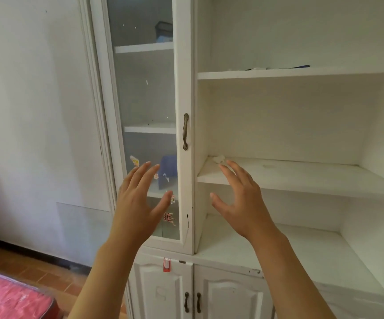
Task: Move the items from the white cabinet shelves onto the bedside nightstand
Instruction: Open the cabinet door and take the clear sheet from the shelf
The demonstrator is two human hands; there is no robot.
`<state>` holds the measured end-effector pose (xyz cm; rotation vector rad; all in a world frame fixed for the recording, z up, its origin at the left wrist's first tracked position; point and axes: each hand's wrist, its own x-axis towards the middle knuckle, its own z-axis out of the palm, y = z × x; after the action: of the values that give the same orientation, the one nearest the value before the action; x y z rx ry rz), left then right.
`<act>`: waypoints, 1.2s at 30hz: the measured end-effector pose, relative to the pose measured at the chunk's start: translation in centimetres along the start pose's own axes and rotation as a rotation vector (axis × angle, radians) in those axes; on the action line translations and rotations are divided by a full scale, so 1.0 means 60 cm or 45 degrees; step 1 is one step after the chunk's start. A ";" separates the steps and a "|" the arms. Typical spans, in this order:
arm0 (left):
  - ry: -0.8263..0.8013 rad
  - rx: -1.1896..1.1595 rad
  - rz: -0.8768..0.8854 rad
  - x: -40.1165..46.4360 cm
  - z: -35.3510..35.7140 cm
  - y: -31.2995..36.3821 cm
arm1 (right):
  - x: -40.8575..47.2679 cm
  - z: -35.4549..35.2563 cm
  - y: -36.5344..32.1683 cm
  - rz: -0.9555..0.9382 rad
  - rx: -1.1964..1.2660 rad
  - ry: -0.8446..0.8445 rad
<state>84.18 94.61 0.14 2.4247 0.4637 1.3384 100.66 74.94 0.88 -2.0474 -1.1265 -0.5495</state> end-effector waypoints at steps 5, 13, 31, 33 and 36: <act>-0.031 0.034 -0.002 0.031 0.052 0.011 | 0.031 0.016 0.049 0.005 0.038 -0.029; -0.022 0.023 -0.036 0.083 0.115 -0.003 | 0.078 0.035 0.094 -0.016 0.053 -0.028; 0.092 -0.059 0.245 0.310 0.207 -0.095 | 0.277 0.106 0.111 -0.109 -0.093 0.084; 0.112 -0.051 0.300 0.332 0.216 -0.106 | 0.298 0.119 0.108 -0.124 -0.105 0.111; 0.122 -0.044 0.367 0.360 0.232 -0.126 | 0.320 0.140 0.103 -0.134 -0.128 0.126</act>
<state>106.08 108.91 5.93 2.4773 0.1138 1.5689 116.23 89.53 5.67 -2.0303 -1.1737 -0.7656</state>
